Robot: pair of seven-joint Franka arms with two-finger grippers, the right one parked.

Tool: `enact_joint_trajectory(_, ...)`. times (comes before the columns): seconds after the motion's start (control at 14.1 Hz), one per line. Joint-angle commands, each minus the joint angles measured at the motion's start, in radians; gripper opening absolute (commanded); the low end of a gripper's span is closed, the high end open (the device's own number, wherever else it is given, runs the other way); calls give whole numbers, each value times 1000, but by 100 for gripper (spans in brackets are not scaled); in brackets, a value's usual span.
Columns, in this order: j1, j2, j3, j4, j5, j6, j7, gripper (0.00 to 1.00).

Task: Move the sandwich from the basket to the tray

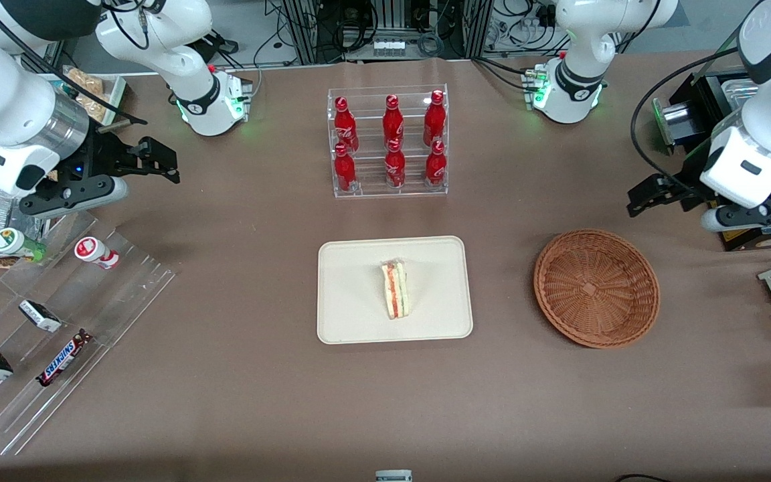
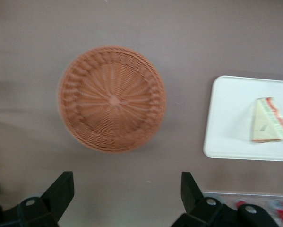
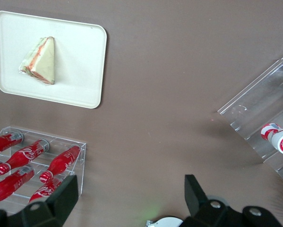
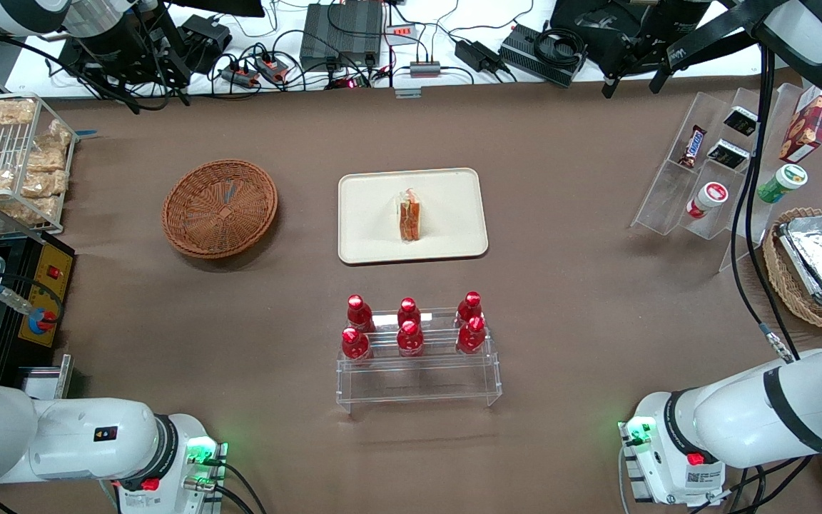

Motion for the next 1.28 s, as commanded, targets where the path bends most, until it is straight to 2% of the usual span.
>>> enact_joint_trajectory(0.0,-31,-26,13,44,82,-53,24,100)
enact_joint_trajectory(0.14,-33,-29,37,83,73,-135,26,100)
enact_joint_trajectory(0.43,-50,-25,79,102,63,-154,23,100)
enact_joint_trajectory(1.2,-53,-22,42,71,51,-162,23,100)
